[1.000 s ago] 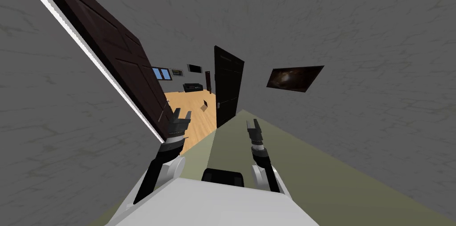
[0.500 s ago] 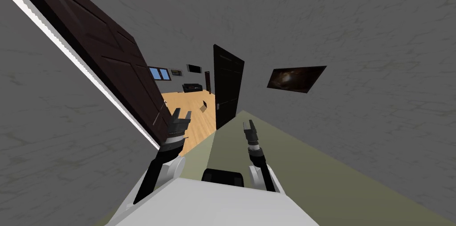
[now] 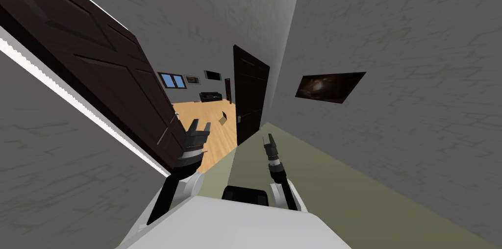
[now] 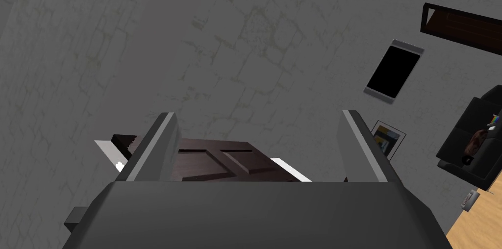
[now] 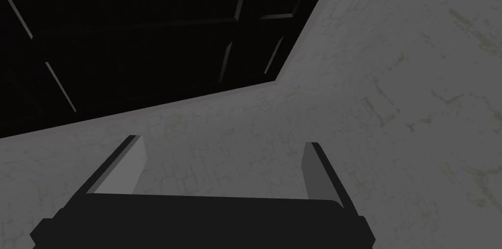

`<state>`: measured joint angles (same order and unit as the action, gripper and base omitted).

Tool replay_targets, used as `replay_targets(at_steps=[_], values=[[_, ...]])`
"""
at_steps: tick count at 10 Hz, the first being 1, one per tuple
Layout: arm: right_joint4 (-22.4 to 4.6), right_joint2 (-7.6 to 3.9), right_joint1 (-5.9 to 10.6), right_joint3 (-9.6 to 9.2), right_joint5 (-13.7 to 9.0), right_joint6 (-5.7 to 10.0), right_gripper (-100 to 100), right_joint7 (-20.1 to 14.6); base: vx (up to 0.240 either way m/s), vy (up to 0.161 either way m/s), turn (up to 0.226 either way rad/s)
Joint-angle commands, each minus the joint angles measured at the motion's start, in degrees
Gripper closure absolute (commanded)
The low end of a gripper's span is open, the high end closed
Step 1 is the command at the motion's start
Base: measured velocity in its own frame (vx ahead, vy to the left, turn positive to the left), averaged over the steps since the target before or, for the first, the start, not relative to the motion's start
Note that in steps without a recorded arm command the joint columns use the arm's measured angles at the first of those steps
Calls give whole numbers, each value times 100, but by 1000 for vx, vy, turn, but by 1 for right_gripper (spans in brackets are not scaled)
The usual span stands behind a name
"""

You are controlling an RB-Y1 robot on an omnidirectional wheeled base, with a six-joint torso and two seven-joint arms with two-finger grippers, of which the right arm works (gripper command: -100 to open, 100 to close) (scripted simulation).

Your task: Push the door open

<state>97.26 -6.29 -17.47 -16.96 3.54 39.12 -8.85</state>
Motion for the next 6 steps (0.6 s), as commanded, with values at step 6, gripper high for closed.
replay_targets(at_steps=[6], values=[[-670, -15, 249, -382, 42, 88, -100, 19, 95, 1, -8]])
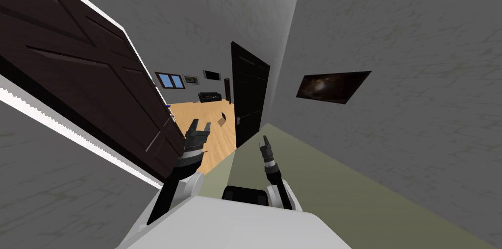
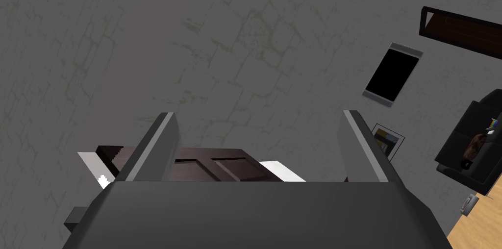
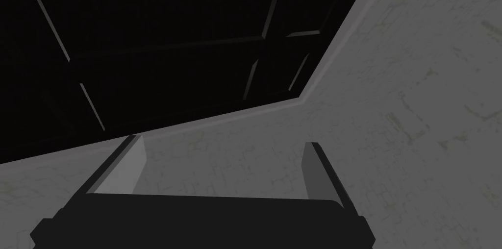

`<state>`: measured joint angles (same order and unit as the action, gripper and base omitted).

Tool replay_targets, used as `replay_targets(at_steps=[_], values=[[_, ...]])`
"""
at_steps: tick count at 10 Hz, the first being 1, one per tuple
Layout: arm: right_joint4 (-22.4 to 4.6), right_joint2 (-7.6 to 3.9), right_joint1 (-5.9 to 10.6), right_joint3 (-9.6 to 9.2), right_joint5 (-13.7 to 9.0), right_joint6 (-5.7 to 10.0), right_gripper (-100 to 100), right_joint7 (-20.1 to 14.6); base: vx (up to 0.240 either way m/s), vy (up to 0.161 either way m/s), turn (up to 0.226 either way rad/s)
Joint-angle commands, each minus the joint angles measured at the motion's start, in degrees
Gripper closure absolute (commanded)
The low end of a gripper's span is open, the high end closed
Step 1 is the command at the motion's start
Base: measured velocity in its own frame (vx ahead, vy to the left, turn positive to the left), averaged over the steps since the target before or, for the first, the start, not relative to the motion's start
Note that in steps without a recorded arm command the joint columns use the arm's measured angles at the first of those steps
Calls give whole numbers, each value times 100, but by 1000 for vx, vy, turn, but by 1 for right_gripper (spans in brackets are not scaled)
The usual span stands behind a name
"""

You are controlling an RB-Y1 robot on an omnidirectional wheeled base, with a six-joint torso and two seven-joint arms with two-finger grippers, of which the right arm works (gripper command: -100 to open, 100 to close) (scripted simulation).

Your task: Push the door open

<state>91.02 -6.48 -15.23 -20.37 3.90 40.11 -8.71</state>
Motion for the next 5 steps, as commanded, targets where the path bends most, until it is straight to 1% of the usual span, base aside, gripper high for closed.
replay_targets(at_steps=[1, 2, 5], values=[[-232, 3, 99, -153, 18, 3, -100, 7, 119, 6, -12], [-325, 2, 136, -209, 24, 9, -100, 8, 149, 16, -12], [-880, -2, 357, -544, 57, 48, -100, 14, 171, 21, -17]])
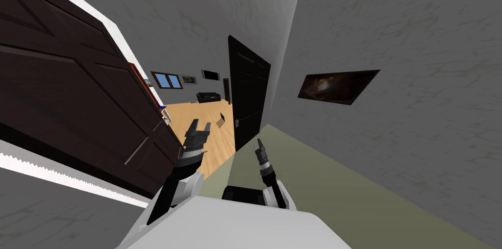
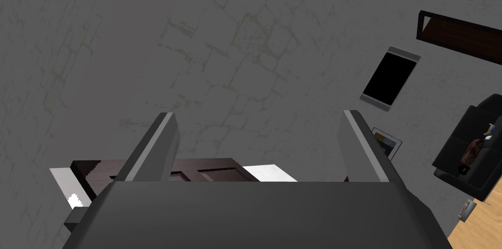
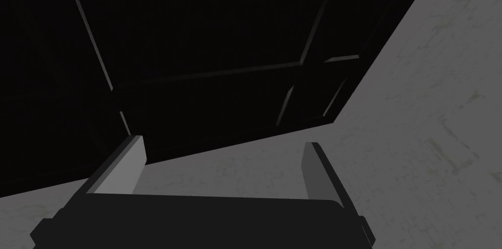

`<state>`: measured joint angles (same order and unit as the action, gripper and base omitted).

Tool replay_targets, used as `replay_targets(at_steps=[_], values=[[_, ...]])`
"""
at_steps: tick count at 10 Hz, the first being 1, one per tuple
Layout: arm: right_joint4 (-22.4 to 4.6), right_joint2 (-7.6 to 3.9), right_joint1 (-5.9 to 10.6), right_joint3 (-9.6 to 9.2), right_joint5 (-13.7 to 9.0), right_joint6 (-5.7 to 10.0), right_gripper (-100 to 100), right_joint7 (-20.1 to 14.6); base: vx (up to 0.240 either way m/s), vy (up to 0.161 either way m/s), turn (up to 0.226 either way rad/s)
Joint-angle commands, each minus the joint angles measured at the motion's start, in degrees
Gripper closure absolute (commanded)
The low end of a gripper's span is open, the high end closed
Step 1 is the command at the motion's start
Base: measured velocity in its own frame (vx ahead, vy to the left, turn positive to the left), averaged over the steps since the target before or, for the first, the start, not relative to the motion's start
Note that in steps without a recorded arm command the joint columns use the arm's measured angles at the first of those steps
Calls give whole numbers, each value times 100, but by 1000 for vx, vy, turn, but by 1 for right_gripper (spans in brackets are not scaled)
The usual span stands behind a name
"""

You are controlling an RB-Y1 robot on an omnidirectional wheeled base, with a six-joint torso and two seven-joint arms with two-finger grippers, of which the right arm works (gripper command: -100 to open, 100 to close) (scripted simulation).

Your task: Push the door open

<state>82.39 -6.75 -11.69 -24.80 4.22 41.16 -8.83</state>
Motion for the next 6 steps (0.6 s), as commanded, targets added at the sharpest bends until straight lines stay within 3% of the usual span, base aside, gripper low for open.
replay_targets(at_steps=[1, 3, 6], values=[[-199, 28, 75, -209, 35, -45, -100, 28, 205, 8, -19], [-470, 34, 182, -373, 52, -26, -100, 31, 212, 29, -12], [-820, 45, 322, -584, 73, -1, -100, 35, 132, 0, -10]])
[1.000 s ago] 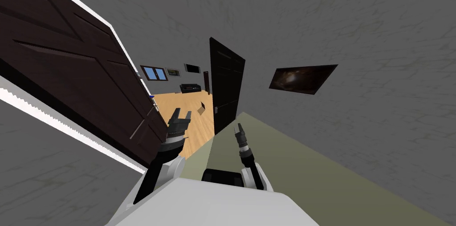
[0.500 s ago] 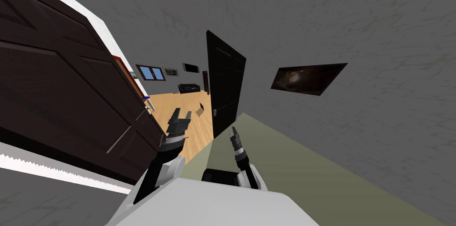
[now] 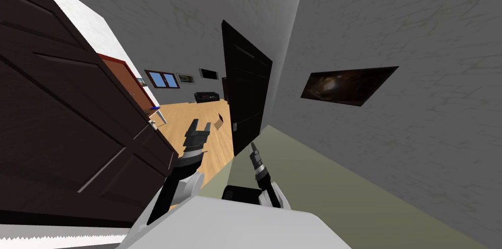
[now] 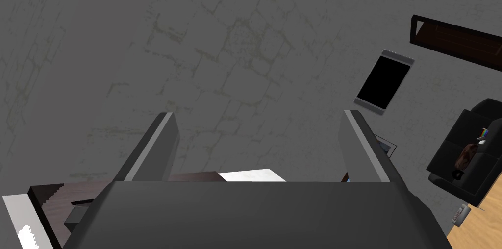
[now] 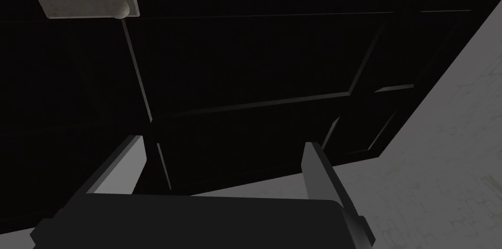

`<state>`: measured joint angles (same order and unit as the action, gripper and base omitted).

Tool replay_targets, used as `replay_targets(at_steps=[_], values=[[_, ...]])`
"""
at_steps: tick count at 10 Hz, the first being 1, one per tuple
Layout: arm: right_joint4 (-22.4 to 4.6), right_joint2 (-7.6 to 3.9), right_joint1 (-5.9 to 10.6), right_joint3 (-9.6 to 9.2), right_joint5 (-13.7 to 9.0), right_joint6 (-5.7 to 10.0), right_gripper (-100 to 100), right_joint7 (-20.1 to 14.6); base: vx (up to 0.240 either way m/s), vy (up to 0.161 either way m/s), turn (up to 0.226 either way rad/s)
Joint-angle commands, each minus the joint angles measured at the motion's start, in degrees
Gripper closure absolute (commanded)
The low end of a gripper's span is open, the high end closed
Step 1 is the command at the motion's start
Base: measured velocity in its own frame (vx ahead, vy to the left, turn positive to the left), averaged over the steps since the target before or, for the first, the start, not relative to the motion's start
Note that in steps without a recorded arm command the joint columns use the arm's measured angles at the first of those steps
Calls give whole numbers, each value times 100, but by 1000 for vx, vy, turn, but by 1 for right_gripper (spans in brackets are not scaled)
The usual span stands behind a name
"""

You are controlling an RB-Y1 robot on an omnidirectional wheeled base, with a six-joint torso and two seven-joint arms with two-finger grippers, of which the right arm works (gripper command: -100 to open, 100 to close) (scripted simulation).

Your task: Push the door open

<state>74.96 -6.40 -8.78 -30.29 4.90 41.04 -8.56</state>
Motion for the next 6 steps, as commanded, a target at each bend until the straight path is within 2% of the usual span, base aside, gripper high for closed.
replay_targets(at_steps=[1, 2, 4, 6], values=[[-162, 15, 64, -86, 9, 16, -100, 9, 89, 14, -8], [-332, 23, 132, -189, 20, 28, -100, 11, 124, 20, -17], [-502, 31, 199, -291, 30, 40, -100, 13, 110, 14, -7], [-818, 53, 325, -481, 49, 62, -100, 16, 172, 6, -14]])
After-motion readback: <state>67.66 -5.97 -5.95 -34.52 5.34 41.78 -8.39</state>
